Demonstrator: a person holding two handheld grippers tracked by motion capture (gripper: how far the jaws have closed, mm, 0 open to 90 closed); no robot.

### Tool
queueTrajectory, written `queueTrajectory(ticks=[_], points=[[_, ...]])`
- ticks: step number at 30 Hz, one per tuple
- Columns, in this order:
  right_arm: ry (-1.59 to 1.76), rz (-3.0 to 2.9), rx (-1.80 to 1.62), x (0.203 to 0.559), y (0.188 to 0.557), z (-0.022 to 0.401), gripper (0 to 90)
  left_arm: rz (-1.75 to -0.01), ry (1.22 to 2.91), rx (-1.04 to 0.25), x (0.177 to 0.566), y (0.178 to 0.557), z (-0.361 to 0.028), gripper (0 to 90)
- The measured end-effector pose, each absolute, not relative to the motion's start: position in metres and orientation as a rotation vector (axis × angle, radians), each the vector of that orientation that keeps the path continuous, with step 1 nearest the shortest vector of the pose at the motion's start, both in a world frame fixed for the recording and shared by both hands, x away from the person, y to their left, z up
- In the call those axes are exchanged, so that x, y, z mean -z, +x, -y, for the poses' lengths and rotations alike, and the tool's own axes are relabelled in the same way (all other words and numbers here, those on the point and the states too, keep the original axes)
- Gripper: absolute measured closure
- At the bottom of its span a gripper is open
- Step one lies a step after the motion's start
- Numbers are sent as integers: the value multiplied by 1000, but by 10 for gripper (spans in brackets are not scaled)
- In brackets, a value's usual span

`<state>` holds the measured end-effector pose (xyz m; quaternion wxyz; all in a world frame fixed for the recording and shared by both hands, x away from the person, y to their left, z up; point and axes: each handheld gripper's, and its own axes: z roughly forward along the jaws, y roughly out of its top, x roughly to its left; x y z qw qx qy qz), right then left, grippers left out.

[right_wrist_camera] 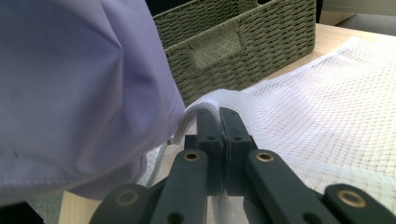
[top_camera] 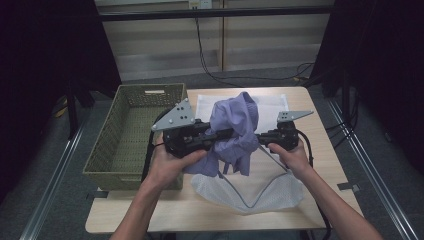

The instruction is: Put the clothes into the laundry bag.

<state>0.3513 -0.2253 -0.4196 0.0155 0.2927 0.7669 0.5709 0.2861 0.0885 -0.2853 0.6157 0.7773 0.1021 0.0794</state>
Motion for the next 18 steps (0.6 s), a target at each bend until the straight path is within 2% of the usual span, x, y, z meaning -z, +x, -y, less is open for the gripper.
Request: queueTrajectory(ticks=[18], points=[[900, -2389, -1782, 419, 351, 224, 890, -236, 1911, -94, 329, 288, -70, 784]])
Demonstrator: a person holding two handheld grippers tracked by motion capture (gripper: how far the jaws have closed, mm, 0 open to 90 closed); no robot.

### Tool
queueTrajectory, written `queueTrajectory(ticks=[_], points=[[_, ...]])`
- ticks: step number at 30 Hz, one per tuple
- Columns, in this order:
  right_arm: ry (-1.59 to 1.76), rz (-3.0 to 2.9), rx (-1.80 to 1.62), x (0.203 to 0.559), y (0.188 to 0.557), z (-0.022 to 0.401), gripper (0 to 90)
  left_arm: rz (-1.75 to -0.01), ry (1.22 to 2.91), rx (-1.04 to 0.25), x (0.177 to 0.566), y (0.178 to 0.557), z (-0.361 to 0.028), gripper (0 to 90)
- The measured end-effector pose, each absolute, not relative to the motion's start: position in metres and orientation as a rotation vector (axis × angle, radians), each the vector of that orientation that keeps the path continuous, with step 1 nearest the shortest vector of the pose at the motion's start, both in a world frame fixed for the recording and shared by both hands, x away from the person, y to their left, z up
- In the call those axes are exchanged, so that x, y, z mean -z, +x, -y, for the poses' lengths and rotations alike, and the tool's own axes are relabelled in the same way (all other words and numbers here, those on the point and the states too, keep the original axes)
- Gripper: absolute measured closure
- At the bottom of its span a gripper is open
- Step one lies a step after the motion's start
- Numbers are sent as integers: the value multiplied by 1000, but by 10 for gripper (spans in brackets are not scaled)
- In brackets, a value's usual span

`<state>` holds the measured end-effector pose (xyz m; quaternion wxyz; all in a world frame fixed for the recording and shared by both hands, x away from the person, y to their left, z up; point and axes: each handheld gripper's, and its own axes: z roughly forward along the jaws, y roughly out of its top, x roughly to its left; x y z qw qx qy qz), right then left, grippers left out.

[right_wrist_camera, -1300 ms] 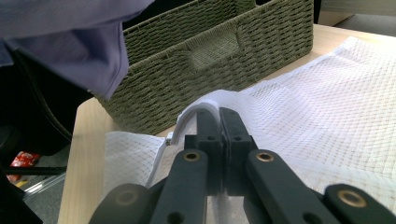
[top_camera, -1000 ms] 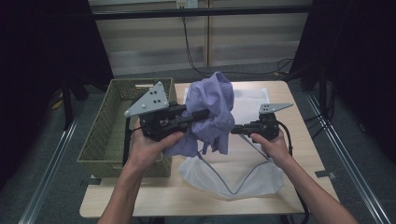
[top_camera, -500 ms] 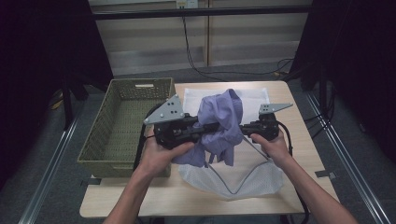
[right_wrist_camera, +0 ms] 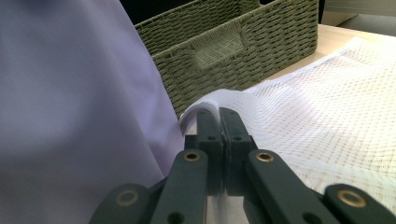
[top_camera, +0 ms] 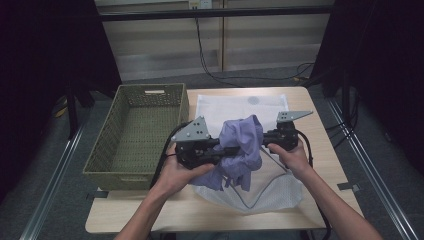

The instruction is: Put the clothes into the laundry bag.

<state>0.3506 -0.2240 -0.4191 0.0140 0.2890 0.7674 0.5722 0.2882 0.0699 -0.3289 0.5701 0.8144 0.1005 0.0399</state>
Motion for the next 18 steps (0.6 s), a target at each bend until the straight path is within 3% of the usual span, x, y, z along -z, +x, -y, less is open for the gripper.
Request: queueTrajectory(ticks=[18], points=[[887, -2395, -1784, 419, 350, 224, 890, -237, 2007, -52, 357, 296, -46, 784]])
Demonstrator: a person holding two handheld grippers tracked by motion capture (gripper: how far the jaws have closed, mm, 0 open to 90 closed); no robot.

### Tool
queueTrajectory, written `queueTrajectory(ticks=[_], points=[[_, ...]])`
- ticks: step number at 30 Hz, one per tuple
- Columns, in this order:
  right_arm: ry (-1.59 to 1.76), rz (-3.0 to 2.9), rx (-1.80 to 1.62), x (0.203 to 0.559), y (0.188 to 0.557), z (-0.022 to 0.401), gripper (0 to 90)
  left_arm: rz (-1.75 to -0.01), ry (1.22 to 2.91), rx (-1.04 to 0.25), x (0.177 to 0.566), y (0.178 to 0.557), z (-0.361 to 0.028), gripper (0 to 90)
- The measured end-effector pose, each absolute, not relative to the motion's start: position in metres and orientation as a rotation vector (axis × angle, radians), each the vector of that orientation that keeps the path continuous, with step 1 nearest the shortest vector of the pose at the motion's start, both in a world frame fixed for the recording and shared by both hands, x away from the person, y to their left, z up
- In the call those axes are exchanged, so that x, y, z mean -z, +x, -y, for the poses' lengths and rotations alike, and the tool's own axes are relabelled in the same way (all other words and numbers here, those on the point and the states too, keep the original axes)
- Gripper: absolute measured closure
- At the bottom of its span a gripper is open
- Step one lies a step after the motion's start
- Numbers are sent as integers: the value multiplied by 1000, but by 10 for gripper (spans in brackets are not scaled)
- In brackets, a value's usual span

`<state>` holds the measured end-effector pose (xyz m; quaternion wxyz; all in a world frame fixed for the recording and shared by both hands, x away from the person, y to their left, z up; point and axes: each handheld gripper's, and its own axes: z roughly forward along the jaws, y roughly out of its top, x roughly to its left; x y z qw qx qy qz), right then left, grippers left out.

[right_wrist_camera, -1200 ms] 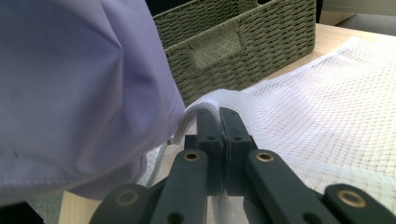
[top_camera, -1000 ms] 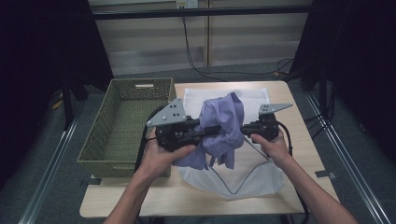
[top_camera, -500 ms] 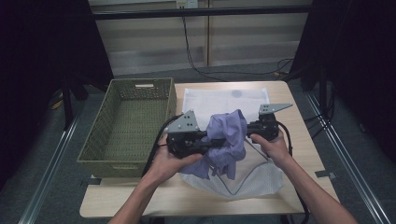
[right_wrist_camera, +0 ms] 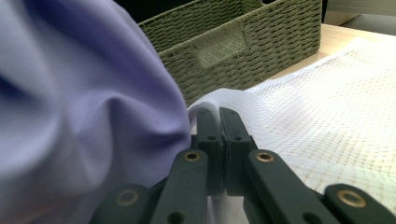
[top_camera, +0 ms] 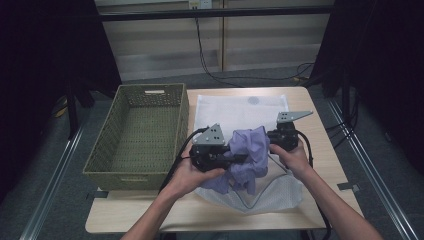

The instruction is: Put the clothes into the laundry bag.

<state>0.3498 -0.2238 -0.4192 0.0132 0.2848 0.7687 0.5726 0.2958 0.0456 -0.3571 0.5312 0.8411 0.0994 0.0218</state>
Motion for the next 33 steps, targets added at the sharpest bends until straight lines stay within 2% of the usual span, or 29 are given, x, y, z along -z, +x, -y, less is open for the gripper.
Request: queueTrajectory(ticks=[12, 33], points=[[892, -2400, -1782, 420, 350, 225, 890, -296, 2098, -10, 394, 308, -33, 783], [893, -2404, -1783, 419, 348, 225, 890, -323, 2243, 30, 436, 314, -19, 783]])
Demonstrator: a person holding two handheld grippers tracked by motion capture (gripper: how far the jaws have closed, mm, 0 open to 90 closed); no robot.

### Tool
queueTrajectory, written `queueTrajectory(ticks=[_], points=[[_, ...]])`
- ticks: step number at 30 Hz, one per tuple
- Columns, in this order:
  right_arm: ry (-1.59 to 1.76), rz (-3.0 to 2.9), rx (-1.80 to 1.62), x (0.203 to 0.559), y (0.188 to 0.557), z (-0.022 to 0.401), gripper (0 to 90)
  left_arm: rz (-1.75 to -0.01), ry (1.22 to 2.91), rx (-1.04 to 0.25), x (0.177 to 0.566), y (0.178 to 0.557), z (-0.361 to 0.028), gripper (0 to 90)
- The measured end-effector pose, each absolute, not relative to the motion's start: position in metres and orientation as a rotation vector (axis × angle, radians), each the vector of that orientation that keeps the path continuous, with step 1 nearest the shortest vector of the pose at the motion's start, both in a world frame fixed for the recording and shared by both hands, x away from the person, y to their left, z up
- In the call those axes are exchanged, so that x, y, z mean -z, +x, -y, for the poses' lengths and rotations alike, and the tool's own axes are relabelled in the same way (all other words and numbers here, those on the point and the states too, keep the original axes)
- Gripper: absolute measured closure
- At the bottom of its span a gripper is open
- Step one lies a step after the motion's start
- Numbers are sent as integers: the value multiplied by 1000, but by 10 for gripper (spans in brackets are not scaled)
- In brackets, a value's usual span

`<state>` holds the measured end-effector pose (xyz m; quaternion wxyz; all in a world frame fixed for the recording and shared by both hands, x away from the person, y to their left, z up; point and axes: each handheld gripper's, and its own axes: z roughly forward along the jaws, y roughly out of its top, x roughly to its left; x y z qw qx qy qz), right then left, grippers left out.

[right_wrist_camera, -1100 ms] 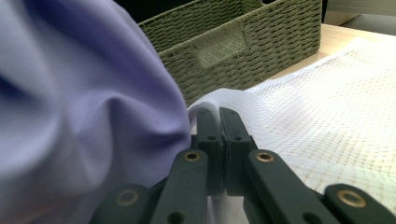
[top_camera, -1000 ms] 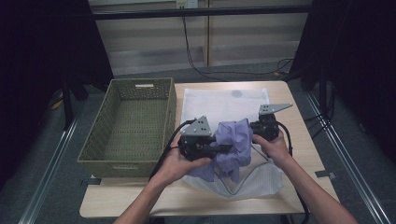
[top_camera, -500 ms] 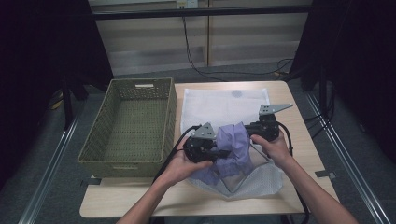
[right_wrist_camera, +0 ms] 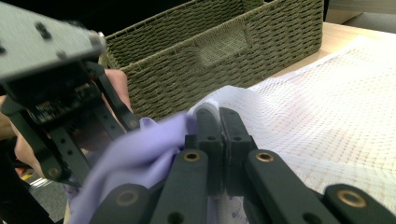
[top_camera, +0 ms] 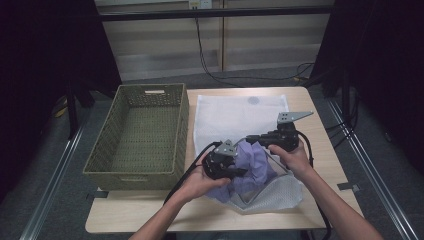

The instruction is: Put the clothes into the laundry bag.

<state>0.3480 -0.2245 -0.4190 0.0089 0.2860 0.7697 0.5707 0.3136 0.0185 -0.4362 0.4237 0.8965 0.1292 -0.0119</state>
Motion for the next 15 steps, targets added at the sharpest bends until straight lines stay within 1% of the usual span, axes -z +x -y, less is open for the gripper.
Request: queueTrajectory(ticks=[7, 15], points=[[890, -2405, -1782, 418, 347, 225, 890, -355, 2261, 43, 445, 320, -16, 781], [882, -2404, -1785, 417, 345, 224, 890, -410, 2259, 25, 439, 328, -13, 781]])
